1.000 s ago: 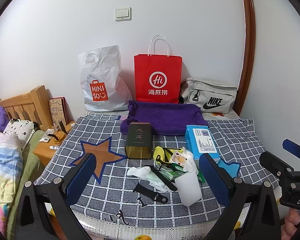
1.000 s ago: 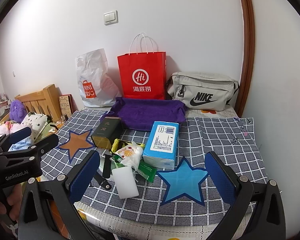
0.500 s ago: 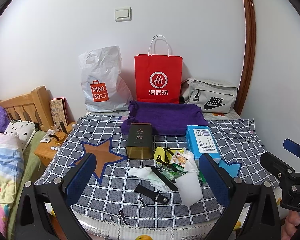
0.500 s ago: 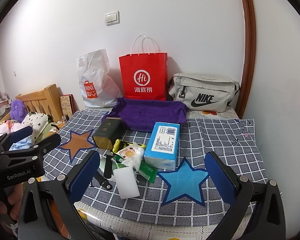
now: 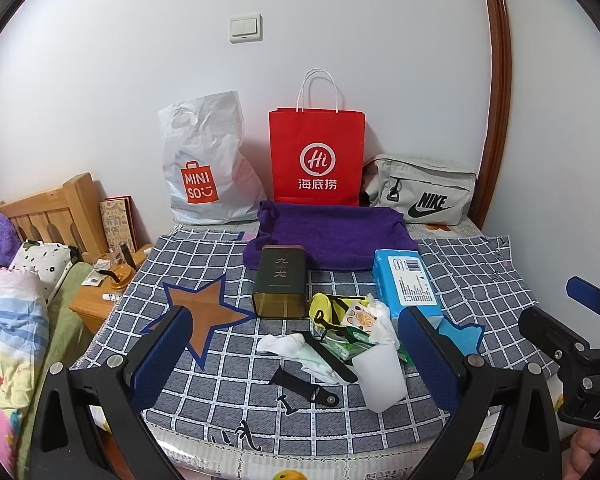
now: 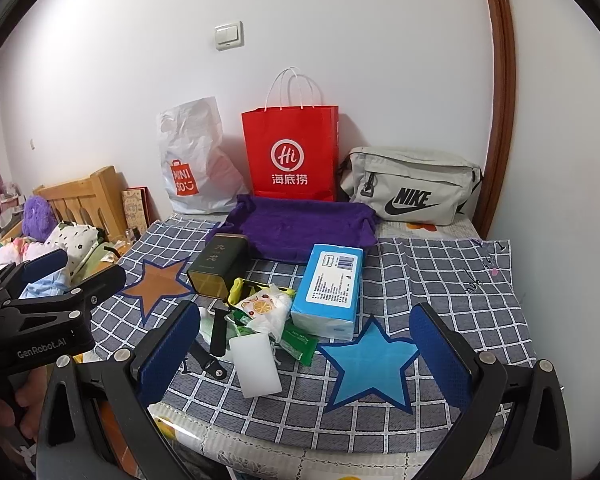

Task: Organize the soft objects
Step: 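Grasp the white sponge block with the right tool while the left tool approaches the white glove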

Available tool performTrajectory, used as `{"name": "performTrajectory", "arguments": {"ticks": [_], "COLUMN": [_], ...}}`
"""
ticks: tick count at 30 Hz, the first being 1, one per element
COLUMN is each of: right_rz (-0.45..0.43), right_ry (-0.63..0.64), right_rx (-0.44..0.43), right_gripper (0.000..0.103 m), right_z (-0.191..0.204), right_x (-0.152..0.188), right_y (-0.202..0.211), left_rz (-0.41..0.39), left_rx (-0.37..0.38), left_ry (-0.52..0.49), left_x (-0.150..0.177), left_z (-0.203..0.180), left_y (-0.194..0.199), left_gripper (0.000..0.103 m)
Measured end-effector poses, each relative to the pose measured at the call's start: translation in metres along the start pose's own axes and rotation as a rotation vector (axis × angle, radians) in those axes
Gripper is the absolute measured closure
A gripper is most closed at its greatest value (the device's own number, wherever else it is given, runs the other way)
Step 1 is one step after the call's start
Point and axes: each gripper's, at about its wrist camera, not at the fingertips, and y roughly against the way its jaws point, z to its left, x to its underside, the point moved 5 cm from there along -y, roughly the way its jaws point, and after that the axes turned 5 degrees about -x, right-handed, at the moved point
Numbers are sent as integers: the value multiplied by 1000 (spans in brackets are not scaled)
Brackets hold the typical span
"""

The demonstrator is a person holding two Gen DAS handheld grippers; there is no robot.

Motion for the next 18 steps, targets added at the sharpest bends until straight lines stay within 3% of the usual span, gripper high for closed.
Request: {"name": "performTrajectory", "arguments": {"ticks": [9,18], "right_rz": [8,66], "right_ry": [13,5], "right_rx": [-20,-42], "right_gripper": [0,0], "right_z": [3,-2], "right_x": [4,19], "right_y": [-9,-40], "left_rz": [22,115], "left_rx": [-5,-56], "left_ry": [-17,22], "left_x": [1,15], "left_z": [-6,17], "left_y": [-13,-53], "left_gripper": [0,0]}}
